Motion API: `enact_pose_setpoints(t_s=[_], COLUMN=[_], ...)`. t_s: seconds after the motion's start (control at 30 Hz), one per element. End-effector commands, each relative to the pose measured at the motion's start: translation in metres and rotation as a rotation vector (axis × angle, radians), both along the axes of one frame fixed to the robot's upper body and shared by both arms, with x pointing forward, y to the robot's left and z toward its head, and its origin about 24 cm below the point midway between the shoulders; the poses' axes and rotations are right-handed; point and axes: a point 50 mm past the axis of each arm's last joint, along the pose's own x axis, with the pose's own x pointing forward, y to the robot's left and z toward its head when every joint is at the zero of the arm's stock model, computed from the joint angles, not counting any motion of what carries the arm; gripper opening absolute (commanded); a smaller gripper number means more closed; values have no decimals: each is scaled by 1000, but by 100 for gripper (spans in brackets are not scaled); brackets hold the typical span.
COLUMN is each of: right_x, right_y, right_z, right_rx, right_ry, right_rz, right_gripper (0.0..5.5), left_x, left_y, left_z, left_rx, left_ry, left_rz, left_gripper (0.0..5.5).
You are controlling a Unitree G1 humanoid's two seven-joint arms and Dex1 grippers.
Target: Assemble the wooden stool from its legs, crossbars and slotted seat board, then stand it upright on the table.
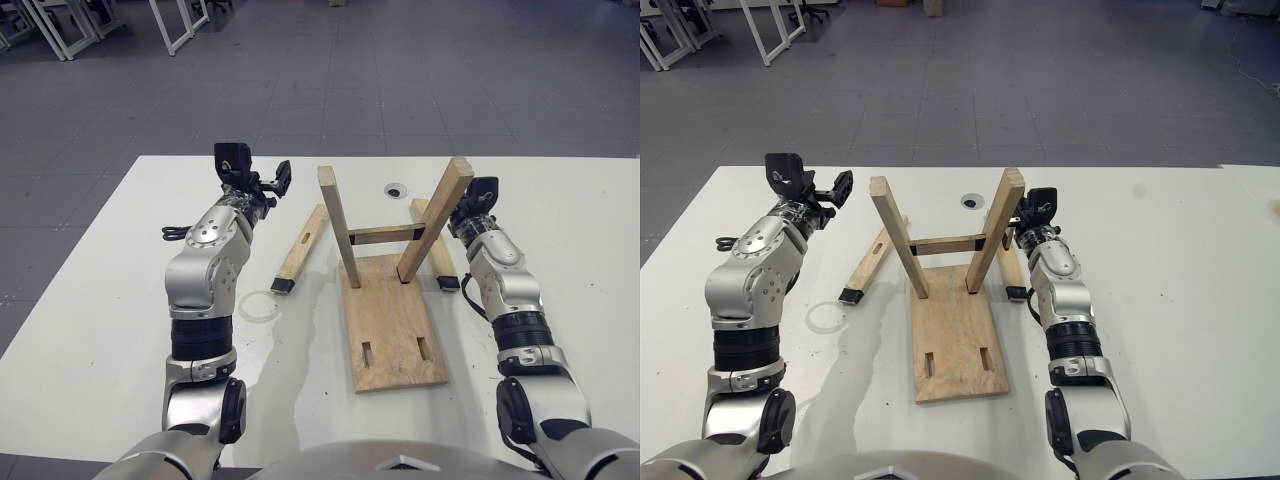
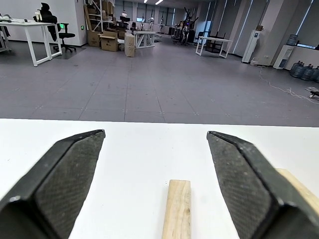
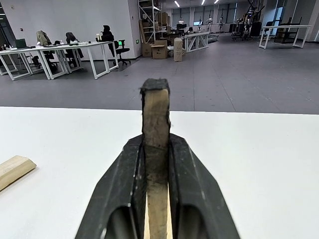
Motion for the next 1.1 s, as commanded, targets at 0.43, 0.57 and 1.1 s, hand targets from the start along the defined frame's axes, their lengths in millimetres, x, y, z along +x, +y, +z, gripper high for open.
enact_pose_setpoints(t_s=[0.43,0.57,1.1], right_x=[-88,-103,-132], right_y=[-18,-22,-17], right_z=[-129,-141,-38], right_rx=[-105,-102,-134], right_ry=[334,349,-13], right_rz=[-98,-125,-235], right_gripper=[40,40,40], left_x=[-6,-8,-12], left_y=[-3,-4,0], left_z=[-14,-18,-26], left_rx=[3,0,22], left_ry=[44,58,87], left_rz=[7,7,8], left_gripper=[380,380,380])
